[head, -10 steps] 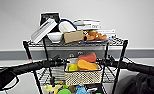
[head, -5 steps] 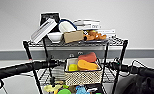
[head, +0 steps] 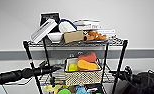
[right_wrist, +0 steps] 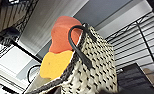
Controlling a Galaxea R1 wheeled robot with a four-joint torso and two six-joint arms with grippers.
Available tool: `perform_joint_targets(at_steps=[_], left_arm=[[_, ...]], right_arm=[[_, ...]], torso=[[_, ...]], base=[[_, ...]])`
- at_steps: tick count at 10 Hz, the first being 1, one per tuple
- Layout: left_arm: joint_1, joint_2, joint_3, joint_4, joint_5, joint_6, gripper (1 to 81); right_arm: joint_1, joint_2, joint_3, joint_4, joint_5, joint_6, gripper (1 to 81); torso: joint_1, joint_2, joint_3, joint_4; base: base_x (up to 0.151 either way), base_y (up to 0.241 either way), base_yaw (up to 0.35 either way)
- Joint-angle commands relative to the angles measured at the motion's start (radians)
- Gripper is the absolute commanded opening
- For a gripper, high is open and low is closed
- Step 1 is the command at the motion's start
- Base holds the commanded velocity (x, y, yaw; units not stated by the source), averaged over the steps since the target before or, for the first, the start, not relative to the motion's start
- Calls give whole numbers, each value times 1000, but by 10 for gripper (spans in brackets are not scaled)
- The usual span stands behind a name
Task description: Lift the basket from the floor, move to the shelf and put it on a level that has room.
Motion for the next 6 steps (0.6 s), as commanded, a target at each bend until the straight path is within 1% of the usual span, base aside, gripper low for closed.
perform_joint_targets(at_steps=[1, 3, 4, 5, 6], left_arm=[[22, -167, 173, 50, -95, 6, 811], [124, -210, 225, 48, -112, 12, 811], [200, -213, 243, 47, -118, 11, 811], [315, -201, 237, 48, -150, 15, 811], [436, -173, 217, 57, -242, 37, 811]], right_arm=[[2, -97, 91, 0, 24, -11, 811], [-103, -117, 91, 0, 24, -11, 811], [-172, -113, 88, 0, 22, -11, 811], [-265, -90, 70, 0, 24, -11, 811], [-357, -38, 6, -3, 24, -14, 811]], torso=[[0, 0, 0, 0], [0, 0, 0, 0], [0, 0, 1, 0], [0, 0, 1, 0], [0, 0, 1, 0]], base=[[0, 0, 0], [0, 0, 0], [0, 0, 0], [0, 0, 0], [0, 0, 0]])
